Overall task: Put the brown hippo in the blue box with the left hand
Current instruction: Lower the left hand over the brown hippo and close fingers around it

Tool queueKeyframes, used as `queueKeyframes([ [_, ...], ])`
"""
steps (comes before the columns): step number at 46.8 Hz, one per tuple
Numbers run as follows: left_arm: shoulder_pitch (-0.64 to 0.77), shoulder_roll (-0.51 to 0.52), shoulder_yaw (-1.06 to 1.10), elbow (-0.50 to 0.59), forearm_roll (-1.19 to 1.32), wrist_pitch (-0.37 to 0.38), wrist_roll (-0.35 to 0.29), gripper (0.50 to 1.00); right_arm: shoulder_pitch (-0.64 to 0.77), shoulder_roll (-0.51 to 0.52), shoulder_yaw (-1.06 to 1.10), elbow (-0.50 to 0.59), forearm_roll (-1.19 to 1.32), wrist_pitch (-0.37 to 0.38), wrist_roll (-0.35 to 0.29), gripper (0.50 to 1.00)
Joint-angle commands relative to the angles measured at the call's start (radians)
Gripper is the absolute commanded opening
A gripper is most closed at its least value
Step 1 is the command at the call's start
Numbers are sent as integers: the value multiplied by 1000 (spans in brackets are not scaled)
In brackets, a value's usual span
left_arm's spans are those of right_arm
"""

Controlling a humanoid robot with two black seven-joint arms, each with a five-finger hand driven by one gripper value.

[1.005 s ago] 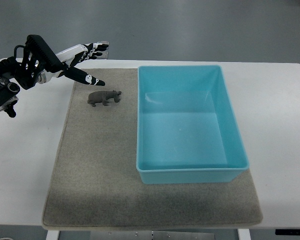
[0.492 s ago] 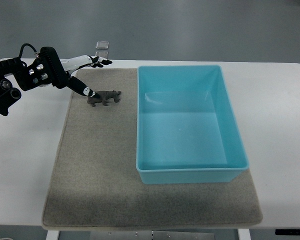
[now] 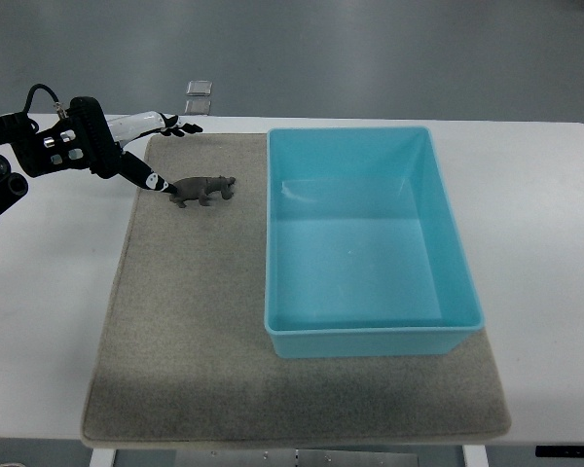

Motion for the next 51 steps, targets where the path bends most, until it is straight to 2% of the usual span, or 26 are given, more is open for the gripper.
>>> queueKeyframes([
  [1, 0, -4, 4, 3, 2, 9, 2, 900, 0, 0, 0, 0, 0, 1, 0, 936],
  [12, -6, -13, 101, 6, -2, 102, 4, 900, 0, 0, 0, 0, 0, 0, 0, 936],
  [24, -4, -22, 104, 8, -10, 105, 6, 898, 0, 0, 0, 0, 0, 0, 0, 936],
  [36, -3, -33, 104, 14, -15, 107, 9, 866, 0, 0, 0, 0, 0, 0, 0, 936],
  [51, -1, -74, 110, 46, -15, 130, 29, 851, 0, 0, 0, 0, 0, 0, 0, 936],
])
